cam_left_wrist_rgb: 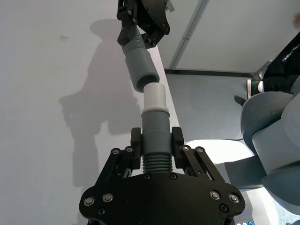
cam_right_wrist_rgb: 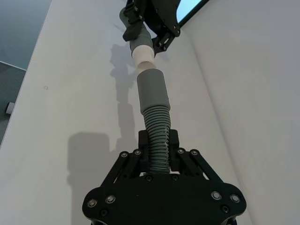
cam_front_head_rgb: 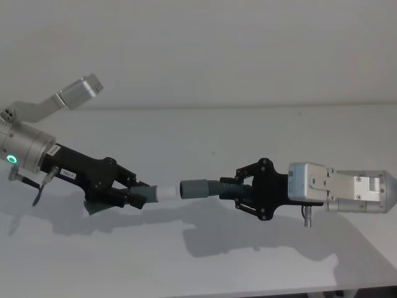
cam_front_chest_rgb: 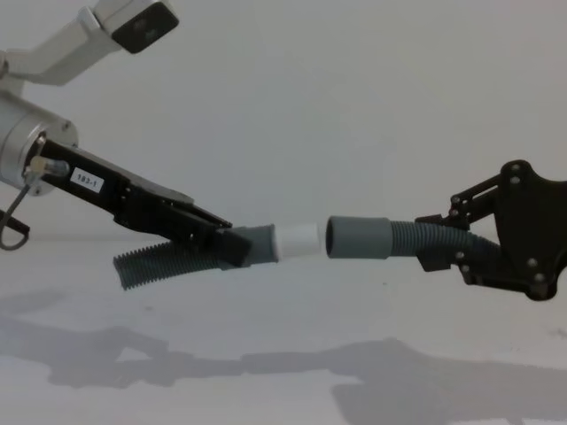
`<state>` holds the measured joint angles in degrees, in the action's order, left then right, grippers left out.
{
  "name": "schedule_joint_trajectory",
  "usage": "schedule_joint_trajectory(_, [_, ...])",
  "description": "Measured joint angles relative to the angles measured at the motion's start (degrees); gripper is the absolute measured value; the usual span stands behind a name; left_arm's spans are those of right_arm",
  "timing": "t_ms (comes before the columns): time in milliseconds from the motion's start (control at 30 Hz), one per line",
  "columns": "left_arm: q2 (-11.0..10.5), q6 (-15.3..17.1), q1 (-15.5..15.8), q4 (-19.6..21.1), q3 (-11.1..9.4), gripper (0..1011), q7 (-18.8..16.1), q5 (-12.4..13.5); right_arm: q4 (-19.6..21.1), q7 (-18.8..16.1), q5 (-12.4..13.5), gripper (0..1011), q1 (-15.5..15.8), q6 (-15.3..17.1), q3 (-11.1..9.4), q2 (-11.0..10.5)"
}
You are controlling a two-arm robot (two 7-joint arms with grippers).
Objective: Use both hands to pick up one end of the pipe from the table, align the ends, and insert them.
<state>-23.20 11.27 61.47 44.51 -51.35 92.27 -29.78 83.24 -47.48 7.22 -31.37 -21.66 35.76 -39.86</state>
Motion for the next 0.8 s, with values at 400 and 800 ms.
schedule_joint_trajectory(400, [1.00,-0.92,0.61,-2.04,-0.65,353,-0.15,-0.29,0.00,0.00,0.00,213,0.00,0.00,0.00,0.00])
schedule_joint_trajectory(800, [1.74,-1.65,1.04,-3.40,-1.27,354,0.14,-0.64,0.00,0.00,0.00,214,0.00,0.00,0.00,0.00])
